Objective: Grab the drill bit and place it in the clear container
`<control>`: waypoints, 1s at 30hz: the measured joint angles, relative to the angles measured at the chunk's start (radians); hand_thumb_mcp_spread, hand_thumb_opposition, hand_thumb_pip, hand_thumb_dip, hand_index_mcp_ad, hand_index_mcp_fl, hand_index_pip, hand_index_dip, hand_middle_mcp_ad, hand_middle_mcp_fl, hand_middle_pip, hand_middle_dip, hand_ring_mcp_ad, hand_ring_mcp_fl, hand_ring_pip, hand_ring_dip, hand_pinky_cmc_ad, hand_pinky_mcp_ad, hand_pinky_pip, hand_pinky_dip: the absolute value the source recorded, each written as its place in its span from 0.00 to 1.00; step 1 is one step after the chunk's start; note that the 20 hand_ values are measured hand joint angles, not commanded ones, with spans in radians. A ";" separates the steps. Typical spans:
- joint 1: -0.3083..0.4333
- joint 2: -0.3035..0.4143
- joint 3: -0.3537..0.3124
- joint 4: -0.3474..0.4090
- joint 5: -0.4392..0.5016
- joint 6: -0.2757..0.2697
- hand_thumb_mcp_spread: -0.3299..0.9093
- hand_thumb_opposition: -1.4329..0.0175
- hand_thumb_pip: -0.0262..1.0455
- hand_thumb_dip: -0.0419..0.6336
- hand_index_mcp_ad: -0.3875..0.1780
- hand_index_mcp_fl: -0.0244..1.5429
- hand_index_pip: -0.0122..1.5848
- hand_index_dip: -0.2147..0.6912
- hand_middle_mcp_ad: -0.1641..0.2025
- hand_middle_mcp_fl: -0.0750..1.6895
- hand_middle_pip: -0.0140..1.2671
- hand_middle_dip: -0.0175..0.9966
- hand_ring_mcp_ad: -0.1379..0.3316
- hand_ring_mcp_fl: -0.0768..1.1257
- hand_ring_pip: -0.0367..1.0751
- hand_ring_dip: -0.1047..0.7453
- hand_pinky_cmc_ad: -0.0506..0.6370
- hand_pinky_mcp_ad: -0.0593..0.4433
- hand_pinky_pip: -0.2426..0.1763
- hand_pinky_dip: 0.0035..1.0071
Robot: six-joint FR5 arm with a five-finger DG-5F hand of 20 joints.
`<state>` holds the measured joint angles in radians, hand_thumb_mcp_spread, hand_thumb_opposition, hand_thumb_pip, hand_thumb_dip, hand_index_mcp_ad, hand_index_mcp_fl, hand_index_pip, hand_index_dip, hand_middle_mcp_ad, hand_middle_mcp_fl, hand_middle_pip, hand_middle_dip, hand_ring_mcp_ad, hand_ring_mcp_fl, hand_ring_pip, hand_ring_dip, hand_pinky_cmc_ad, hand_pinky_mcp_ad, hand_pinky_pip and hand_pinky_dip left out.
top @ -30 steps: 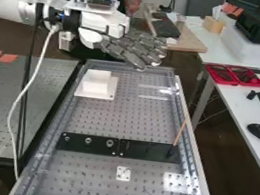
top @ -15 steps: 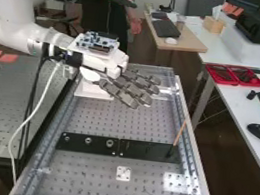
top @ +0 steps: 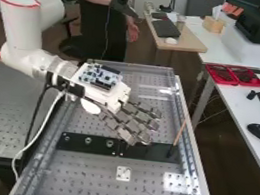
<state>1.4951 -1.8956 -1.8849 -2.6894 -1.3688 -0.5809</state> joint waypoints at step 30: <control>-0.095 -0.151 0.132 0.085 -0.106 0.029 0.55 0.42 0.74 0.52 0.70 0.04 0.75 0.28 0.83 0.18 0.12 0.49 0.86 0.08 0.10 0.23 0.53 0.57 0.28 0.39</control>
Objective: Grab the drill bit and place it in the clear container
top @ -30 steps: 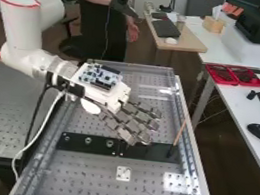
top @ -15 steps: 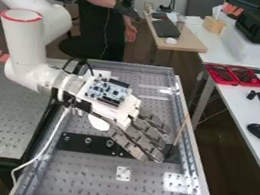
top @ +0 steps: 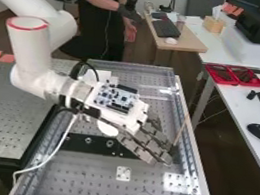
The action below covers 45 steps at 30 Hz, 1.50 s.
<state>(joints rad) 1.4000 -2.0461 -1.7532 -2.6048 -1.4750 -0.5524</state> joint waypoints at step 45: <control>-0.029 -0.144 0.153 -0.049 -0.076 0.003 0.63 0.38 0.63 0.58 0.63 0.09 0.96 0.62 0.73 0.21 0.11 0.52 0.83 0.08 0.11 0.24 0.53 0.55 0.32 0.19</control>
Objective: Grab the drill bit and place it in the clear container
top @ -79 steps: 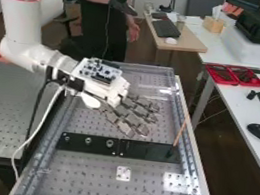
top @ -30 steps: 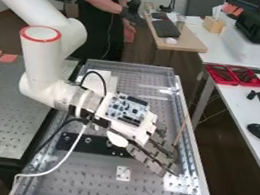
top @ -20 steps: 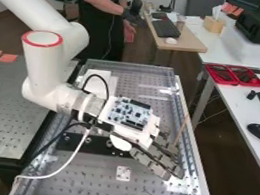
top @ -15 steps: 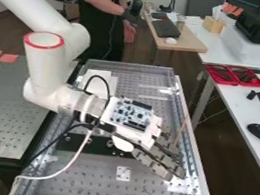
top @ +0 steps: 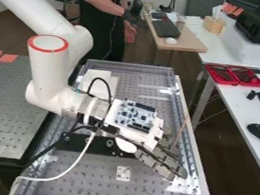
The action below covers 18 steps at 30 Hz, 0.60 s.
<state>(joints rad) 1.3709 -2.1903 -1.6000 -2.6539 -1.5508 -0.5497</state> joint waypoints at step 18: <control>-0.004 -0.007 0.005 0.015 -0.029 -0.022 0.65 0.39 0.60 0.57 0.61 0.13 0.96 0.61 0.74 0.22 0.11 0.52 0.83 0.08 0.11 0.24 0.52 0.55 0.33 0.19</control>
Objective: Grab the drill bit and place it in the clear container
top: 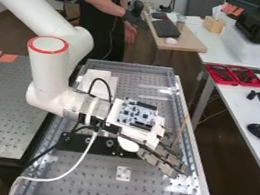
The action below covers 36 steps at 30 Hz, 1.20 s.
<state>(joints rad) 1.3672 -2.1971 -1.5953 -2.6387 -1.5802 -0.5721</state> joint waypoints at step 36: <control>-0.014 -0.032 0.035 -0.021 -0.023 0.000 0.68 0.37 0.60 0.57 0.55 0.18 0.98 0.60 0.71 0.23 0.11 0.52 0.82 0.09 0.12 0.24 0.51 0.55 0.37 0.19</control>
<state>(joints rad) 1.3537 -2.2295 -1.5602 -2.6592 -1.6031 -0.5718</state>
